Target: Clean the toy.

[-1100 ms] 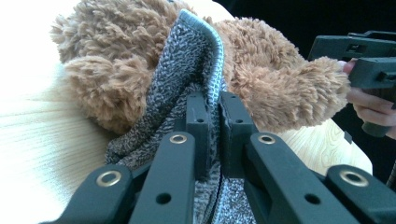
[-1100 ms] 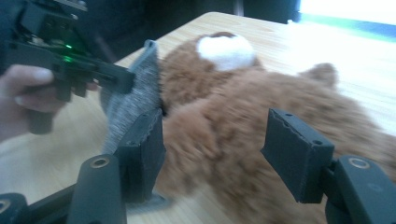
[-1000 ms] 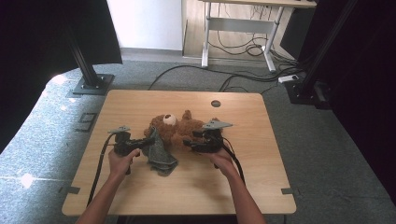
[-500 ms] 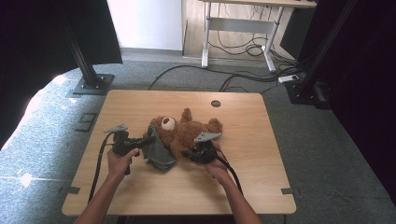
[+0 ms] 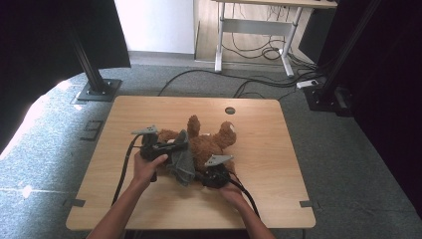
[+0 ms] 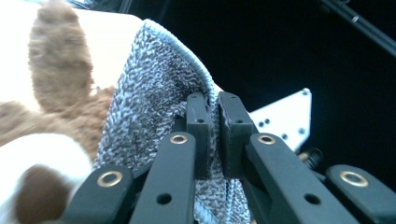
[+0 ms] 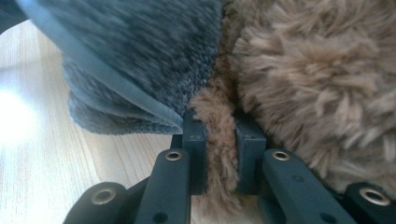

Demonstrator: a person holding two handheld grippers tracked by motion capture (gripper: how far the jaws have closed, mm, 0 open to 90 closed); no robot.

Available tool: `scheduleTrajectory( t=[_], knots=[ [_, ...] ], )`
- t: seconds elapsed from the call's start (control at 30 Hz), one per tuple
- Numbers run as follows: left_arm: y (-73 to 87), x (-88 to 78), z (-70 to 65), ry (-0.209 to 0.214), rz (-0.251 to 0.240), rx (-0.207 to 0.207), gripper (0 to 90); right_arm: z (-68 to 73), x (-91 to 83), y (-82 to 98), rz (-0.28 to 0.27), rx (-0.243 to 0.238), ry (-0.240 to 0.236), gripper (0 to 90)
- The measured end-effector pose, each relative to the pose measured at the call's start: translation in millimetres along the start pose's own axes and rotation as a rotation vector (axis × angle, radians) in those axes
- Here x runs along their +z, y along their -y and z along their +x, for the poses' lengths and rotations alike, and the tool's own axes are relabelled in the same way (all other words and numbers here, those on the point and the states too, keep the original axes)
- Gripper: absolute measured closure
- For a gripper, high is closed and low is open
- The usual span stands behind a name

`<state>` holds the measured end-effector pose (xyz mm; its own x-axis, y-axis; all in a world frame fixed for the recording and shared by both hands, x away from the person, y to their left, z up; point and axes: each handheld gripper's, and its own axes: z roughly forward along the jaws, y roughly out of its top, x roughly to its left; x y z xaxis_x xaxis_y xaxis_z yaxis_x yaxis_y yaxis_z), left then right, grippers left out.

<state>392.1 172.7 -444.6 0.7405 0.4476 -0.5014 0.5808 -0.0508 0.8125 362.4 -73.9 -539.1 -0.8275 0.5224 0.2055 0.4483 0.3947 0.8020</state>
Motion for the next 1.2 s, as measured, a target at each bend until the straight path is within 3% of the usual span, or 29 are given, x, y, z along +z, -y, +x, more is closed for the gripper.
scheduleTrajectory(
  t=[0.07,0.3,0.63,0.9,1.0,1.13,1.2],
  knots=[
    [-2.7,15.5,0.2,-0.004,0.027,0.007,83.6,-0.3,-0.7,2.2,-0.012,-0.003,-0.004,78.3],
    [-4.6,47.1,1.5,-0.025,0.09,0.017,83.4,-3.3,-2.7,6.8,-0.035,0.007,-0.017,78.0],
    [-3.4,53.0,3.4,-0.041,0.102,0.019,83.5,-3.2,-2.7,8.0,-0.039,0.017,-0.017,77.4],
    [-4.6,74.8,-2.5,-0.035,0.137,0.043,83.7,-3.6,-1.8,8.9,-0.037,0.024,-0.021,77.5],
    [-4.4,83.0,-2.7,-0.062,0.152,0.053,83.7,-3.9,-2.2,9.5,-0.036,0.025,-0.022,77.5],
    [-3.3,87.9,6.8,-0.089,0.167,0.01,84.2,-3.6,-2.3,10.1,-0.038,0.028,-0.019,77.5],
    [-3.4,87.1,6.0,-0.127,0.165,0.026,84.4,-3.7,-2.5,10.4,-0.035,0.032,-0.016,77.8]
  ],
)
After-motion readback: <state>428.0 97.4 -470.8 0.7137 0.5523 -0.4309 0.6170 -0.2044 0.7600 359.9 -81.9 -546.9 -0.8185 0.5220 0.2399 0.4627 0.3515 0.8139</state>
